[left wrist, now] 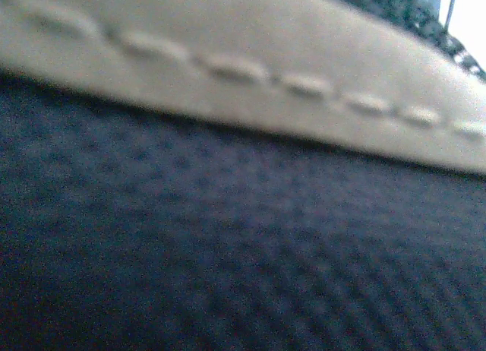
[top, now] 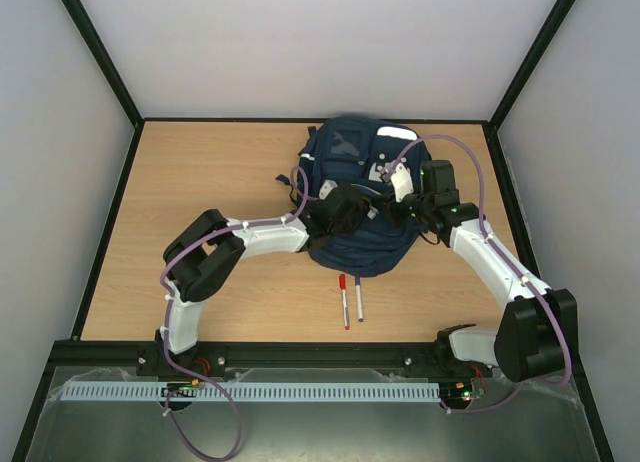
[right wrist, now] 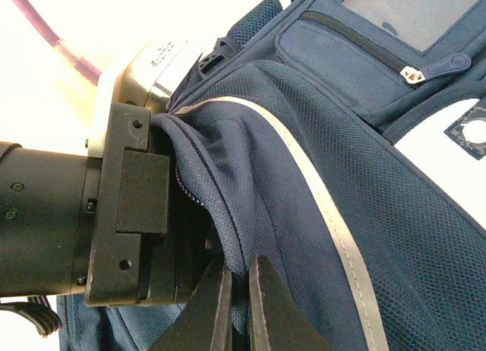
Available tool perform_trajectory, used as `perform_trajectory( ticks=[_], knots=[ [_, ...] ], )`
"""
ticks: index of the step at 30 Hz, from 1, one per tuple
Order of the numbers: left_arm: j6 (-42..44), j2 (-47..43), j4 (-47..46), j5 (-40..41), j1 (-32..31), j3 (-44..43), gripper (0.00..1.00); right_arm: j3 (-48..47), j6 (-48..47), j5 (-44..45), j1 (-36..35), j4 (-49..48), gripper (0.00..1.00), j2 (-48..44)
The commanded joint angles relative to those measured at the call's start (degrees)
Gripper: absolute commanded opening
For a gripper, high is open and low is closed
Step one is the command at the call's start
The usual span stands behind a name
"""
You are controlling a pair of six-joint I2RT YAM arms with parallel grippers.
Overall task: Pack the student bag
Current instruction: Place the stationery in the student bag.
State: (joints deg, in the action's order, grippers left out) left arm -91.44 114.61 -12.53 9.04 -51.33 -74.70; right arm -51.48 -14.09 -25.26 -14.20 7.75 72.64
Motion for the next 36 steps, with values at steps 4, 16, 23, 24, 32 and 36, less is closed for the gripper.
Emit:
perform_trajectory(
  ticks=[4,16,23,24,32,36],
  knots=[
    [0.64,0.17,0.25,1.38,0.64,-2.92,0.37,-0.75,0.73,-2.08,0.26,-0.10,0.01,-1.36],
    [2.81,-7.51,1.72,0.23,-0.97,-0.20,0.40,-0.68,0.66,-2.17,0.28,-0.10,0.01,-1.19],
    [2.26,-15.98,3.36,0.39,-3.35,5.83,0.45,-0.73,0.55,-2.08,0.23,-0.02,0.01,-1.19],
    [2.16,-17.24,3.46,0.25,-3.60,6.66,0.45,-0.80,0.55,-2.08,0.22,-0.05,0.01,-1.19],
    [7.53,-26.55,8.88,0.08,-6.46,11.29,0.47,-0.79,0.46,-2.25,0.22,-0.10,0.01,-0.76],
    [13.87,-27.84,14.62,-1.41,-6.44,10.93,0.48,-0.81,0.46,-2.40,0.27,-0.10,0.01,-0.29]
  ],
)
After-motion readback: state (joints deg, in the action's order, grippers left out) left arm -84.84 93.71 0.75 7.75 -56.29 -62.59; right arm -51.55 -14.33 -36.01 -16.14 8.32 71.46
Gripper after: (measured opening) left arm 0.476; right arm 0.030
